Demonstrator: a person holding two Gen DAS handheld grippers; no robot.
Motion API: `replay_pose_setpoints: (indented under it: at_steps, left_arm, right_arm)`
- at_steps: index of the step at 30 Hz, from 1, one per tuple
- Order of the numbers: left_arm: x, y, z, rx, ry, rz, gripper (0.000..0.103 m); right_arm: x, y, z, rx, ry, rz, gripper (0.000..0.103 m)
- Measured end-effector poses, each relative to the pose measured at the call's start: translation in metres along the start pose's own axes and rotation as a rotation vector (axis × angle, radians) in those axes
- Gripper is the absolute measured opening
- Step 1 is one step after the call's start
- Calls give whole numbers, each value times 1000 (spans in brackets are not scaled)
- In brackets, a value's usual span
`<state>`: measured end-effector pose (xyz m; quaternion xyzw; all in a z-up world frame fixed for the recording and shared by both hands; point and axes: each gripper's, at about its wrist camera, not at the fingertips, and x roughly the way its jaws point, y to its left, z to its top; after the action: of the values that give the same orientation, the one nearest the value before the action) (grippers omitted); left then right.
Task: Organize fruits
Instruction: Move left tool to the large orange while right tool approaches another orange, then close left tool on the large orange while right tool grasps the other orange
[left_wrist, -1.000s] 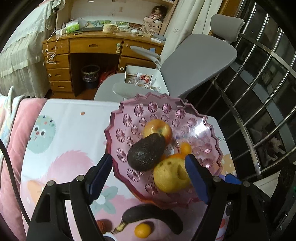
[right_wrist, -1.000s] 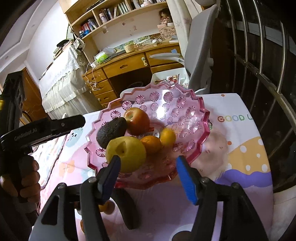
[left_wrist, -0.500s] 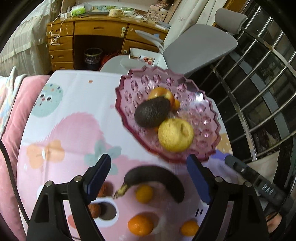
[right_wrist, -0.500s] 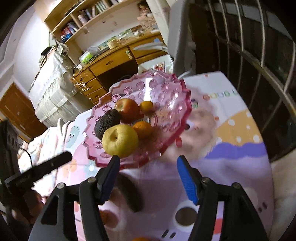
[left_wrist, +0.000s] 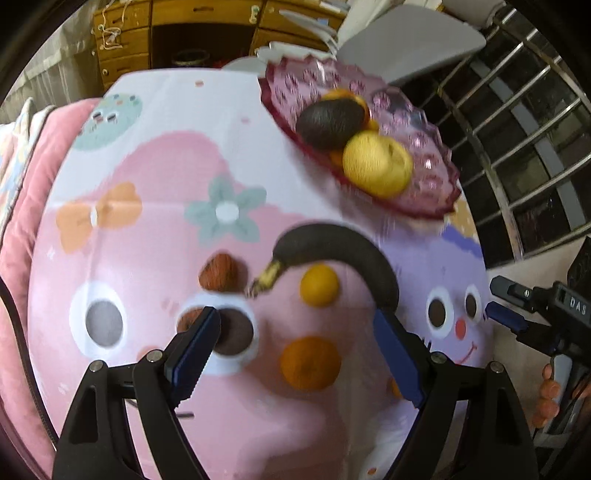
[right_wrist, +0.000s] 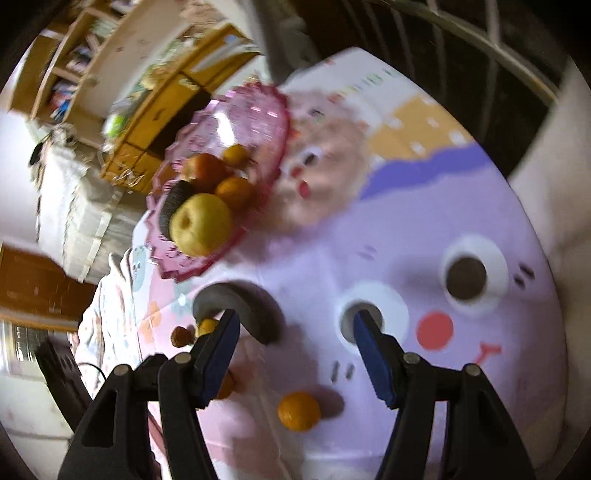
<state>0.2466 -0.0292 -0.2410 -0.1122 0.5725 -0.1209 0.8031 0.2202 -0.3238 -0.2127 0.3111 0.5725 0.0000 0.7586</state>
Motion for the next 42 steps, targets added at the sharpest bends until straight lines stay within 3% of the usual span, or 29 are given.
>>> replay_pose_setpoints:
  at_steps: [10, 17, 27, 31, 33, 42]
  left_arm:
    - [19, -16, -32, 56, 90, -12, 84]
    - [28, -18, -39, 59, 103, 5, 83]
    - [43, -15, -38, 46, 124, -1, 69]
    - [48, -12, -39, 29, 136, -23, 58]
    - [50, -12, -39, 25, 139, -27, 55]
    - [55, -12, -35, 21, 128, -39, 45]
  right_arm:
    - [13, -26, -26, 190, 107, -19, 64]
    - [27, -33, -43, 309, 189, 8, 64]
    - [48, -26, -60, 385, 297, 22, 64]
    - [58, -24, -65, 405, 335, 28, 64]
    - [62, -24, -66, 414, 343, 32, 57]
    - [80, -19, -67, 423, 382, 42, 49]
